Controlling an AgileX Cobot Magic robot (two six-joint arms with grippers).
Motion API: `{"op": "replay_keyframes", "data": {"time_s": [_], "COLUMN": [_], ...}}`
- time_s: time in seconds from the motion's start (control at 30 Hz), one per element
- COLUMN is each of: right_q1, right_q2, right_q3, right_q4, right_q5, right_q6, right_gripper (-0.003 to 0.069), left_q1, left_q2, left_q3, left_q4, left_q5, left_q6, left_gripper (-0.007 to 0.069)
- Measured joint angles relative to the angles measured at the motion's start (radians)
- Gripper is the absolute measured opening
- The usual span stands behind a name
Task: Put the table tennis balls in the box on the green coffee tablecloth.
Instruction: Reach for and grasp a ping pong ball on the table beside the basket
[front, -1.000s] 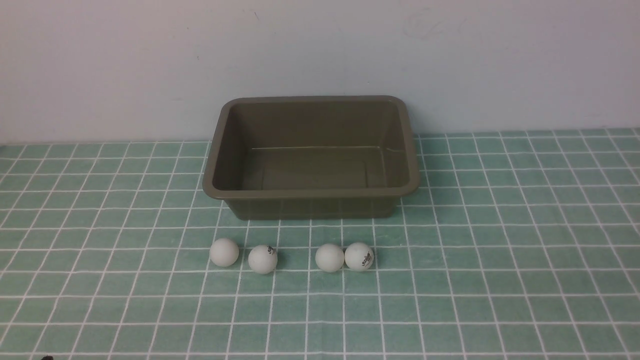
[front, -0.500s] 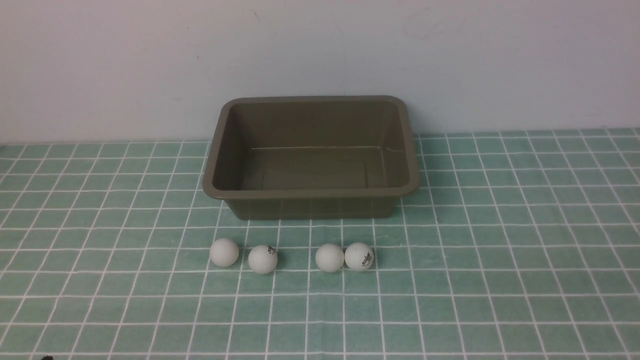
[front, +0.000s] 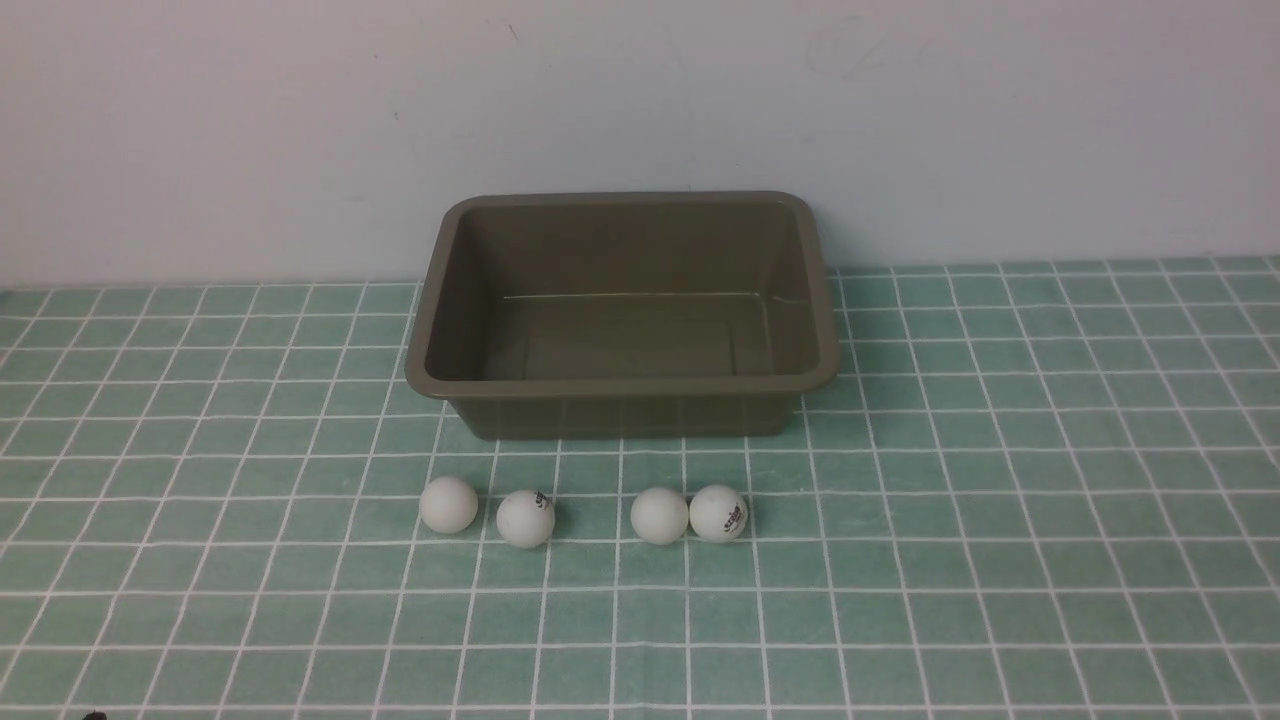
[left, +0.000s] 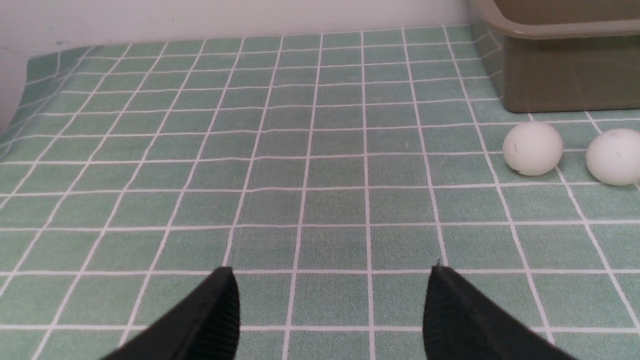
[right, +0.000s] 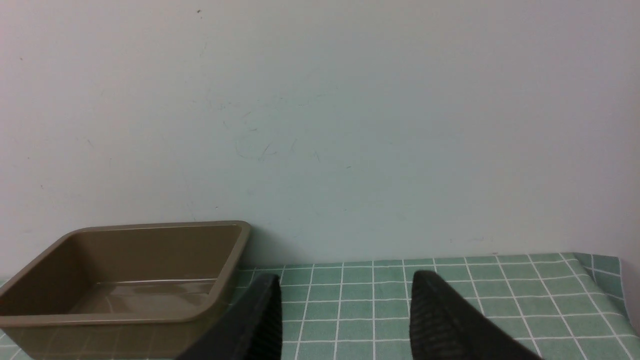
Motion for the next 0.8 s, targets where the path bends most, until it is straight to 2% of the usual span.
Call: {"op": "replay_keyframes", "data": {"time_s": [0.57, 0.67, 0.8], "right_q1": [0.0, 0.0, 0.0], "right_q2": [0.0, 0.0, 0.0], "right_q3": [0.0, 0.0, 0.0], "right_q4": [0.029, 0.05, 0.056], "right_q5": [0.003, 0.003, 0.003], "right_q6": [0.0, 0.0, 0.0], "right_gripper": [0.0327, 0.0327, 0.0327], "left_q1": [0.0, 0.0, 0.0], "left_q2": [0.0, 0.0, 0.0], "left_q3": [0.002, 0.002, 0.002], "left_q4": [-0.017, -0.084, -0.249], "left_q5": [-0.036, -0.093, -0.133], "left_q6": [-0.007, -0.039, -0.081], "left_gripper": [0.0447, 0.0447, 0.0447]}}
